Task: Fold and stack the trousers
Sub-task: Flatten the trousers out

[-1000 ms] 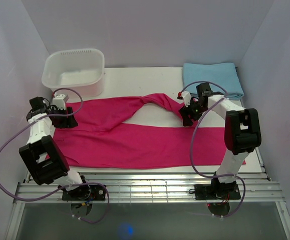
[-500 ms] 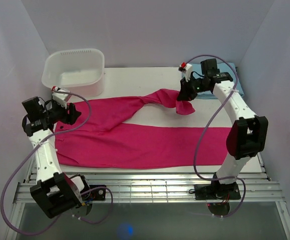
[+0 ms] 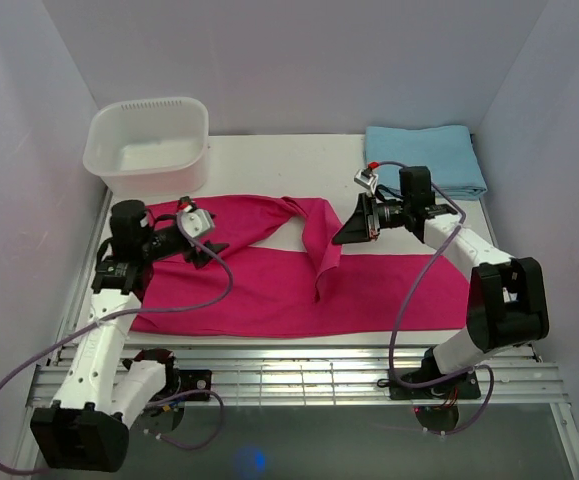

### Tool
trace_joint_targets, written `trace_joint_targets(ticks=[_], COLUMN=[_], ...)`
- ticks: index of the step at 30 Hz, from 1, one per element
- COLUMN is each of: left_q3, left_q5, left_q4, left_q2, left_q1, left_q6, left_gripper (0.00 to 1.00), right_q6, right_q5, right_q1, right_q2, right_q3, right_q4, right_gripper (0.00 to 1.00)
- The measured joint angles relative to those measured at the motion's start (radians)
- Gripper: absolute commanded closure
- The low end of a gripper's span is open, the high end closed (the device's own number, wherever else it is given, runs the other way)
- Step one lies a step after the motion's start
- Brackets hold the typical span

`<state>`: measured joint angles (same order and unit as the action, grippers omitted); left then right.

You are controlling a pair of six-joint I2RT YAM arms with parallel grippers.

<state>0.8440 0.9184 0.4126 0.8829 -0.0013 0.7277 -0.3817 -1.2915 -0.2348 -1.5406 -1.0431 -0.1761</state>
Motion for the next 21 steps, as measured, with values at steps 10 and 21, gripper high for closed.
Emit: trace_joint_targets(ticks=[10,21], left_q3=[-0.042,0.011], left_q5=[-0.486,-0.762], left_q4=[-0.362,-0.51], left_q2=[0.215,0.514], left_q1=[-0.768,-0.84], left_q6=[-0.552,-0.771], left_gripper=[0.14,0.48], right_q6=[-0.57,-0.914], right_q5=[0.239,0.323], right_q1=[-0.001,-0.002], right_q2=[0.066,0.04], right_q3=[0.227,0.283], right_q4=[0.739,1.129], right_gripper=[0.92,0.92])
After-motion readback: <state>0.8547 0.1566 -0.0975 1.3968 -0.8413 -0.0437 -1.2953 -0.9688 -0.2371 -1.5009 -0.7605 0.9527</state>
